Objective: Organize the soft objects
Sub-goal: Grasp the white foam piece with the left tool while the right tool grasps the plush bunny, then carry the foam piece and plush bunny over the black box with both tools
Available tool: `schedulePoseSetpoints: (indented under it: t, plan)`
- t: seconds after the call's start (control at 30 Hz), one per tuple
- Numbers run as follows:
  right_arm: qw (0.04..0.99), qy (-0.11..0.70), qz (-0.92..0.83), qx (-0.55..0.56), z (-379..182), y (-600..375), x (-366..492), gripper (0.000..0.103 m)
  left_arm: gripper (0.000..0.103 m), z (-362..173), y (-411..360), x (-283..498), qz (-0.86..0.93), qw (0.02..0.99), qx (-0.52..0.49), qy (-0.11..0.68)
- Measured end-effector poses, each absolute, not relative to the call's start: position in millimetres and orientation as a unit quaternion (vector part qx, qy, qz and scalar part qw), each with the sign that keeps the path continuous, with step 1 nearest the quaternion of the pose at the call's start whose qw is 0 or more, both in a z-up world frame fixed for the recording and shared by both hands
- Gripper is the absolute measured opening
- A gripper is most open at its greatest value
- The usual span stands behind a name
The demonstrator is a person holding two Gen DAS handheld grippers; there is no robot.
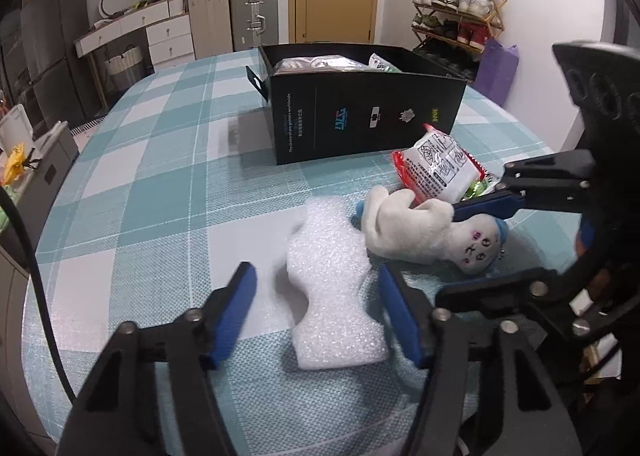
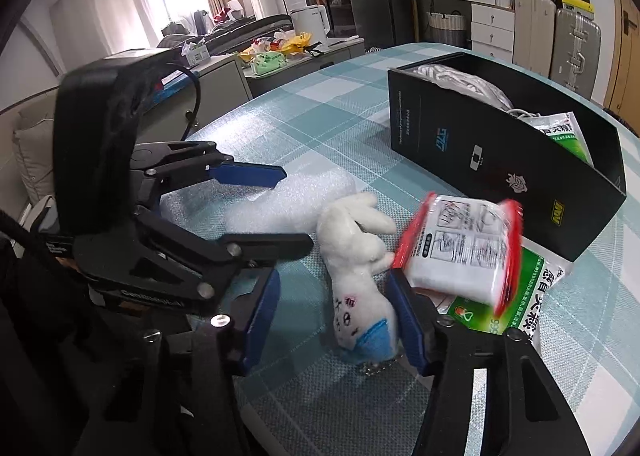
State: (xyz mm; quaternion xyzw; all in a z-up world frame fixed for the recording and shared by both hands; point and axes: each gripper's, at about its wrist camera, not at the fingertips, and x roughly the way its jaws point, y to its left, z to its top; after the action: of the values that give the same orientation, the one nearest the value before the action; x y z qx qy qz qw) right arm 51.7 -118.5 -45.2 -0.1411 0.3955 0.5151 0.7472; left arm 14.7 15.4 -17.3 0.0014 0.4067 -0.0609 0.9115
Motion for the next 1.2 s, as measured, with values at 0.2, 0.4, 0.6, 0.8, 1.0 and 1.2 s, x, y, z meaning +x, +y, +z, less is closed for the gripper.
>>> schedulePoseSetpoints:
  t: [0.2,0.4,0.6,0.8,1.0,1.2]
  plan:
    - [0.758,0.392,0.501,-0.141,-48,-120,55,0.037,0.036,-15,16,14,-0.073,0.911,-0.007,0.405]
    - [0.771,0.381,0.489,-0.146,-49,-118,58,0.024,0.035,-9,15,11,-0.078,0.915,-0.011,0.395]
    - [0.778,0.366,0.492,-0.14,-42,-122,57,0.023,0.035,-1,21,9,-0.072,0.922,-0.024,0.379]
    - [0.786,0.351,0.489,-0.142,-34,-125,54,0.023,0.035,4,22,6,-0.068,0.927,-0.029,0.367]
    - [0.793,0.337,0.491,-0.124,-21,-135,54,0.023,0.035,13,23,5,-0.066,0.932,-0.035,0.354]
    - [0.81,0.315,0.484,-0.108,-5,-151,53,0.023,0.035,25,24,6,-0.062,0.938,-0.04,0.338]
